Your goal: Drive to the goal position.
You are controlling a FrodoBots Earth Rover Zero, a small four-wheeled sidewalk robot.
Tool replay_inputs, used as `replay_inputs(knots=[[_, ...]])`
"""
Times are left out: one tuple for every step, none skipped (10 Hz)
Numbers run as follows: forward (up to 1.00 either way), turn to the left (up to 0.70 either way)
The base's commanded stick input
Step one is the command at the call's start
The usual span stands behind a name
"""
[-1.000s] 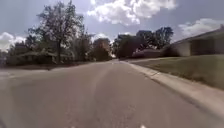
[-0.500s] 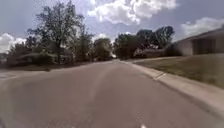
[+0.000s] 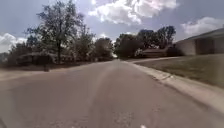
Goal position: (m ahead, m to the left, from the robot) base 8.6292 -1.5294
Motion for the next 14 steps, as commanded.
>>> replay_inputs(knots=[[0.7,0.0],[0.7,0.0],[0.7,0.0],[0.7,0.0],[0.7,0.0],[0.7,0.0],[0.7,0.0],[0.7,0.0],[0.7,0.0],[0.7,0.0],[0.7,0.0],[0.7,0.0],[0.7,0.0],[0.7,0.0]])
